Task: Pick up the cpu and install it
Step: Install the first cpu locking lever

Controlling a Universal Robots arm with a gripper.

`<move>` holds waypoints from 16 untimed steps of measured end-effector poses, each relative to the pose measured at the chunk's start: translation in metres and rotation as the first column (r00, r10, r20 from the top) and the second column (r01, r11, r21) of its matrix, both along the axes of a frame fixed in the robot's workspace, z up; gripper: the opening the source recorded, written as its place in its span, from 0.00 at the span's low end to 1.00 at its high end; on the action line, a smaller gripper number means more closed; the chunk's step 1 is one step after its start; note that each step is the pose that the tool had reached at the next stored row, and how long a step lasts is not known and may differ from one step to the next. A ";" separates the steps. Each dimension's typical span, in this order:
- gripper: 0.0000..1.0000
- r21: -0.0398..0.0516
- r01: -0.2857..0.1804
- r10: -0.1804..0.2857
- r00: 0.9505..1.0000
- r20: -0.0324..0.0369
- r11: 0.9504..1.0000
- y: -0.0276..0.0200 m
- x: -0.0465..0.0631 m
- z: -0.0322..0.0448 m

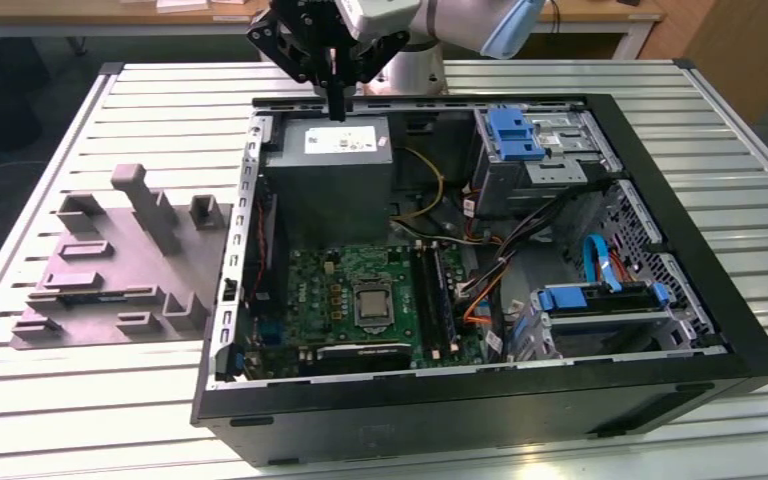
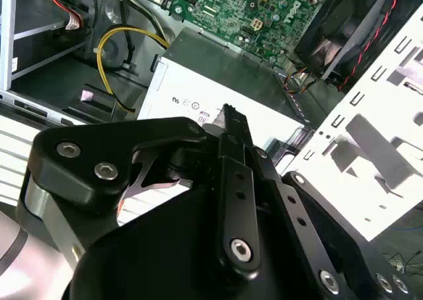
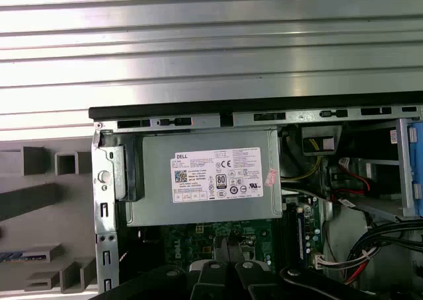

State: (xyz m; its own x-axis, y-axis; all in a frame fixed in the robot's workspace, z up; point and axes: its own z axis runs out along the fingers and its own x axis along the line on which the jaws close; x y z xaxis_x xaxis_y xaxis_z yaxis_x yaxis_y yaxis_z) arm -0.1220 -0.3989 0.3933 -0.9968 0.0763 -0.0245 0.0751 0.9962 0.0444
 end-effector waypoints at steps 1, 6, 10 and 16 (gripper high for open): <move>0.11 0.000 0.000 0.000 1.000 0.000 1.000 0.0000 0.000 0.0000; 0.11 0.000 0.000 0.000 1.000 0.000 1.000 0.0000 0.000 0.0000; 0.11 0.000 0.000 0.000 1.000 0.000 1.000 0.0000 0.000 0.0000; 0.11 -0.001 -0.011 0.011 1.000 0.000 1.000 -0.0032 0.000 -0.0006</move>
